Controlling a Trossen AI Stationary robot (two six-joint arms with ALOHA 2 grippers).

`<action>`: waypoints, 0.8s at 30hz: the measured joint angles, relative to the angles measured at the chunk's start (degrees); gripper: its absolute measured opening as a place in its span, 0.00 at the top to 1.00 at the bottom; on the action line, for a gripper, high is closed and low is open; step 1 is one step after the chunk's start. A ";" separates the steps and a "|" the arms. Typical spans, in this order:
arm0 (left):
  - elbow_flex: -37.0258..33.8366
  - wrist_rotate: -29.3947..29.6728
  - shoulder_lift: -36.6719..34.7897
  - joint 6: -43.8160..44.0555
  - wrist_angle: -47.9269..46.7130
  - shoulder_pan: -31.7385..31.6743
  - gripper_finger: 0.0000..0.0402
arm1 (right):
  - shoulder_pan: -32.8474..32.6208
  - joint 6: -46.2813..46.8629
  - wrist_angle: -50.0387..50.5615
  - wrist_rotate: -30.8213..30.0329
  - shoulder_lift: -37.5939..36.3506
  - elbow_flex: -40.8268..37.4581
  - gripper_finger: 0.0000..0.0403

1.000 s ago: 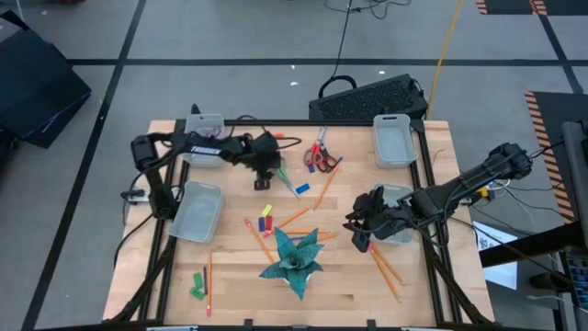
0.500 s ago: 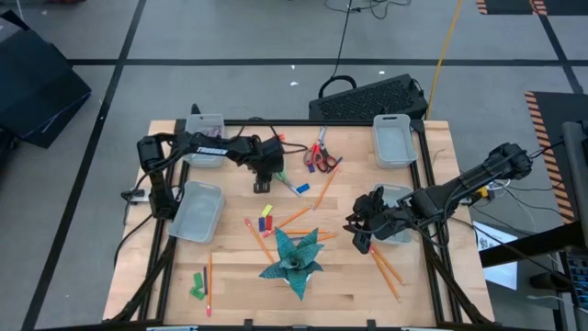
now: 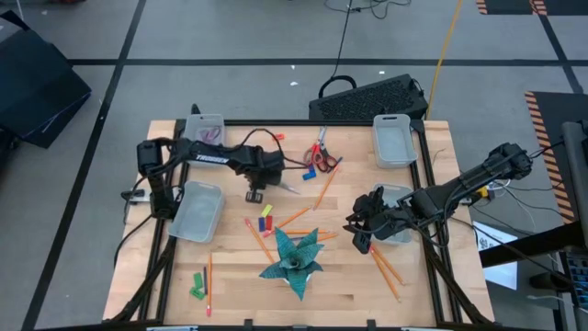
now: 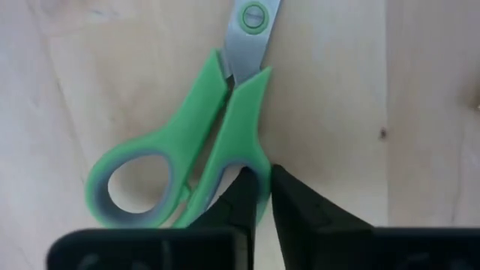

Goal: Sort crayons/erasers/pens/pencils in bins
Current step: Put the green scissors into the top left gray bin

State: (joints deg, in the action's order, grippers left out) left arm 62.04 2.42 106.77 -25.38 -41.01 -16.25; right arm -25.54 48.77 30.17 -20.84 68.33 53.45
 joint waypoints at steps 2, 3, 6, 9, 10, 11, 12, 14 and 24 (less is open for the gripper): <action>0.00 1.41 -0.20 0.61 -0.70 1.04 0.90 | 0.00 0.00 0.00 0.00 0.00 0.00 0.67; 0.00 1.59 -0.76 1.06 -1.14 1.41 0.92 | 0.00 0.00 0.00 0.00 0.00 0.00 0.67; -0.32 0.81 -2.35 1.56 -2.57 2.24 0.97 | 0.00 0.00 0.00 0.01 -0.02 0.00 0.67; -0.86 -0.85 -4.79 2.08 -4.59 2.91 0.97 | 0.00 0.00 -0.02 0.02 -0.02 0.00 0.67; -0.72 -0.63 -5.92 2.28 -4.01 3.06 0.97 | -0.01 0.00 0.00 0.02 -0.01 0.00 0.67; -0.54 0.19 -7.34 2.66 -4.17 3.06 0.97 | -0.02 0.00 0.00 0.02 -0.01 0.00 0.67; -0.45 1.27 -8.78 3.15 -4.83 3.04 0.97 | -0.02 0.00 -0.04 0.04 -0.02 0.00 0.67; -0.44 2.51 -11.50 3.65 -6.89 3.06 0.97 | -0.02 0.00 0.00 0.06 0.00 0.00 0.67; -0.17 19.34 -28.05 22.66 -17.85 -6.53 0.97 | -0.04 -0.12 -0.04 0.04 -0.02 0.00 0.67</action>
State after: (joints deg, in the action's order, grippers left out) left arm 61.87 21.76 78.72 -2.72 -58.86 -22.78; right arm -25.58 48.65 30.13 -20.80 68.31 53.45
